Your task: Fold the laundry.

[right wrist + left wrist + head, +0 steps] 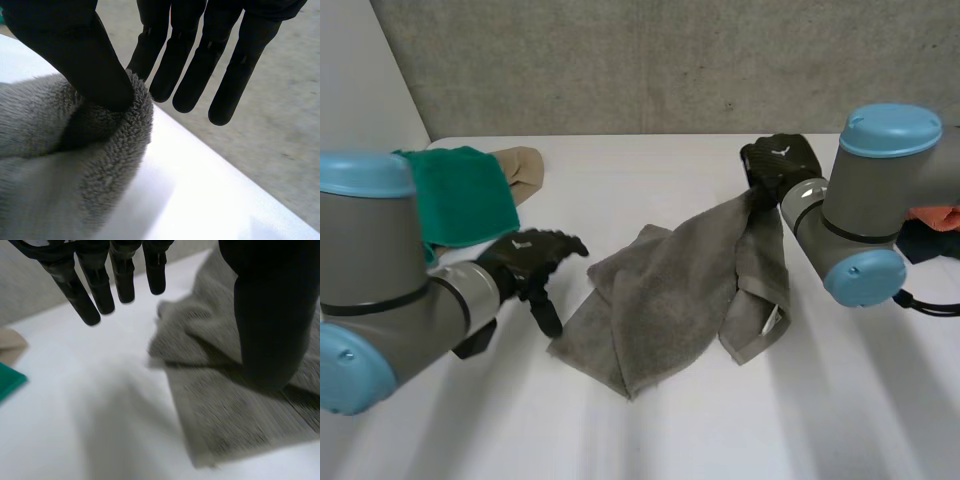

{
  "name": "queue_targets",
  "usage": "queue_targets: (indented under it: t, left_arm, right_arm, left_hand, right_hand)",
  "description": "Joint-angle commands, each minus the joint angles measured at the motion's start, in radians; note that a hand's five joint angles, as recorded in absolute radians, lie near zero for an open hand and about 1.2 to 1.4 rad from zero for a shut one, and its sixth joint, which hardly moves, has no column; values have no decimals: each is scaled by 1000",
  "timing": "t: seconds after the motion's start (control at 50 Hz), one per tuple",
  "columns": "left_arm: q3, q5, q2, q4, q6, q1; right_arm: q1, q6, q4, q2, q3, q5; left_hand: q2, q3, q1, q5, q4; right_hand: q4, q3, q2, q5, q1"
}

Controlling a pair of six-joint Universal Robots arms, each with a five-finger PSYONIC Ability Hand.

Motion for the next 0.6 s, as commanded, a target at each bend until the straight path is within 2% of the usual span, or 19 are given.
queue_targets:
  t: [0.02, 0.04, 0.06, 0.08, 0.22, 0.32, 0.38, 0.5, 0.6]
  left_arm:
    - [35, -46, -67, -42, -34, -50]
    - [37, -53, -67, -41, -37, -53]
    - [38, -66, -64, -37, -40, -57]
    - [37, -74, -62, -37, -41, -58]
    - [25, -129, -33, -21, -32, -83]
    - [-12, -161, -2, -14, -18, -113]
    - [-37, -172, 20, 2, -15, -130]
    - [-58, -181, 51, 18, -15, -162]
    - [-54, -188, 64, 18, -15, -185]
  right_arm:
    - [-17, -50, -125, 119, -128, 139]
    - [-20, -64, -134, 123, -134, 141]
    - [-20, -90, -145, 132, -142, 141]
    - [-18, -102, -145, 131, -145, 141]
    - [-18, -121, -84, 15, -82, 130]
    - [-20, -147, 40, -139, 55, 80]
    - [-26, -177, 128, -214, 148, 29]
    - [-46, -202, 223, -263, 291, -39]
    - [-52, -184, 193, -240, 368, -56]
  left_hand:
    - [-94, -105, -59, -95, -94]
    - [-100, -111, -65, -101, -99]
    - [-118, -128, -82, -118, -117]
    - [-124, -134, -88, -124, -123]
    - [-127, -137, -91, -127, -126]
    - [-127, -137, -91, -127, -126]
    - [-127, -137, -91, -127, -126]
    - [-130, -140, -94, -130, -129]
    - [-130, -140, -94, -130, -129]
  right_hand:
    - [-25, -14, -7, 10, 51]
    - [-376, -365, -358, -341, -300]
    - [-949, -939, -931, -915, -873]
    - [-1025, -1015, -1008, -991, -950]
    - [-1025, -1015, -1008, -991, -950]
    - [-1025, -1015, -1008, -991, -950]
    - [-911, -901, -894, -877, -836]
    - [-738, -727, -720, -703, -662]
    - [-690, -680, -673, -656, -615]
